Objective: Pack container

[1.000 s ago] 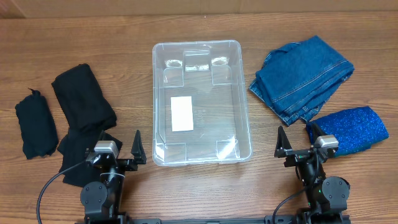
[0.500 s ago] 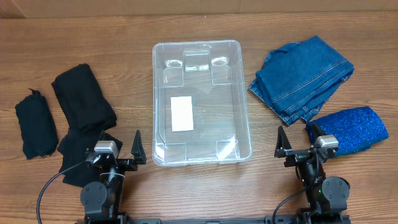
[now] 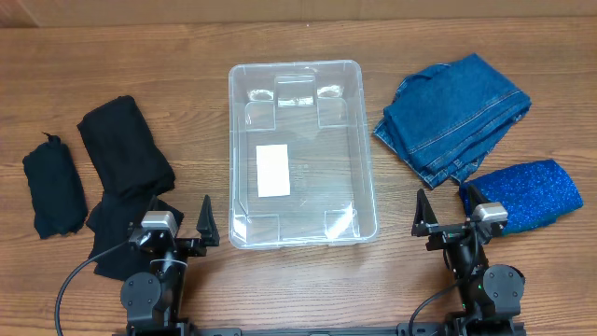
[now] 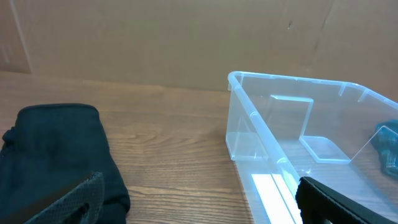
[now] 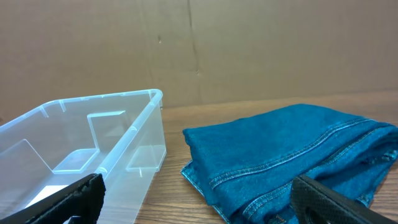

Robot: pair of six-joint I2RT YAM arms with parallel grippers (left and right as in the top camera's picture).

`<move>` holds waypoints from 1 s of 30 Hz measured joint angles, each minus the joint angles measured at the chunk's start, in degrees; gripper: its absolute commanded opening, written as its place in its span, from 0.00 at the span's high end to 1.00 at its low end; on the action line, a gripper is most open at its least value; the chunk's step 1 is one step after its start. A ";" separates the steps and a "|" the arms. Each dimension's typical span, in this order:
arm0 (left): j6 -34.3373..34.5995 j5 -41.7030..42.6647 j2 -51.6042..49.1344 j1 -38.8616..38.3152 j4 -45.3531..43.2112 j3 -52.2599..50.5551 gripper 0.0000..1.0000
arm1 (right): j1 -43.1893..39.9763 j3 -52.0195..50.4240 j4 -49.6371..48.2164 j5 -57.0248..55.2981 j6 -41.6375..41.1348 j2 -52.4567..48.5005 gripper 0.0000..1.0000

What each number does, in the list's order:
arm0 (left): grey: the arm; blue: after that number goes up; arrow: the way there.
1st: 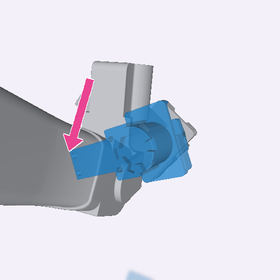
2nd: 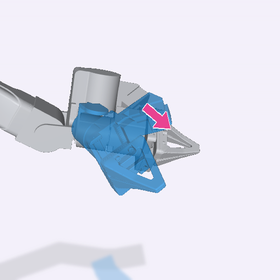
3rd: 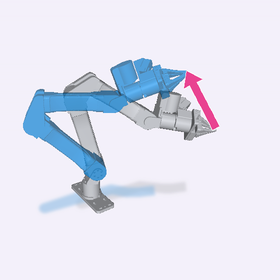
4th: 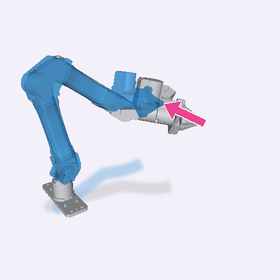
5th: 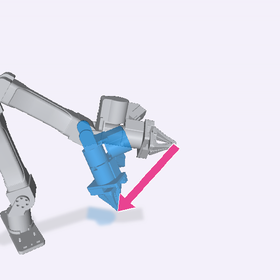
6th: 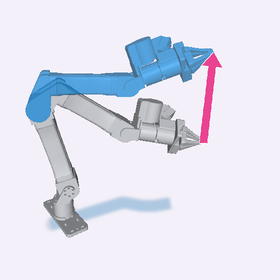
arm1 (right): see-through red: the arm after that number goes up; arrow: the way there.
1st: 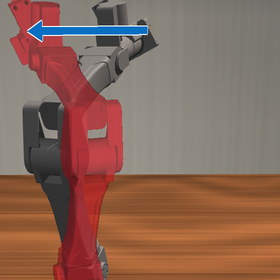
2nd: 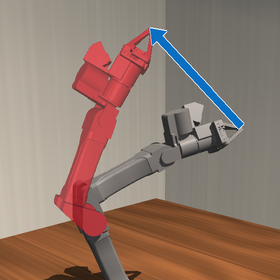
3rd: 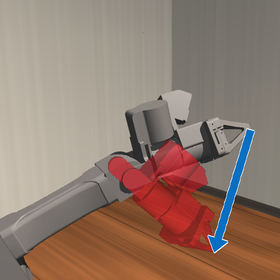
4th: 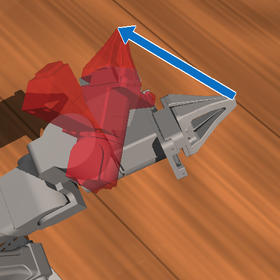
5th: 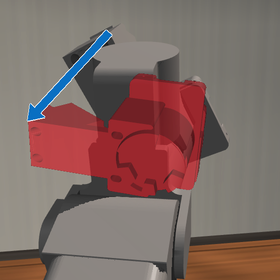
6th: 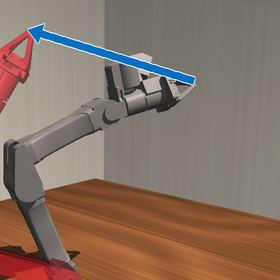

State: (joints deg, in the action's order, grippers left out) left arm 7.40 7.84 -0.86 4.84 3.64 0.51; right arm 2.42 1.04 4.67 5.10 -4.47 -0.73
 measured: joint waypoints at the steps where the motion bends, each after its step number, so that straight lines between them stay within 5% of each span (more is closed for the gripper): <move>1: 0.00 0.00 0.00 0.00 0.00 0.00 0.00 | 0.00 0.00 0.04 -0.02 0.00 0.00 0.00; 18: 0.00 0.00 0.00 0.00 0.00 0.00 0.00 | -0.02 0.00 -0.28 0.04 -0.28 0.00 0.00; 30: 5.84 1.01 -0.13 0.00 0.72 1.70 0.00 | -0.02 1.51 2.78 -1.18 -9.88 -4.00 0.00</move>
State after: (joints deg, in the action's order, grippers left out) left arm 13.23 8.84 -0.99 4.84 4.36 2.22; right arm 2.39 2.55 7.44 3.92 -14.35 -4.73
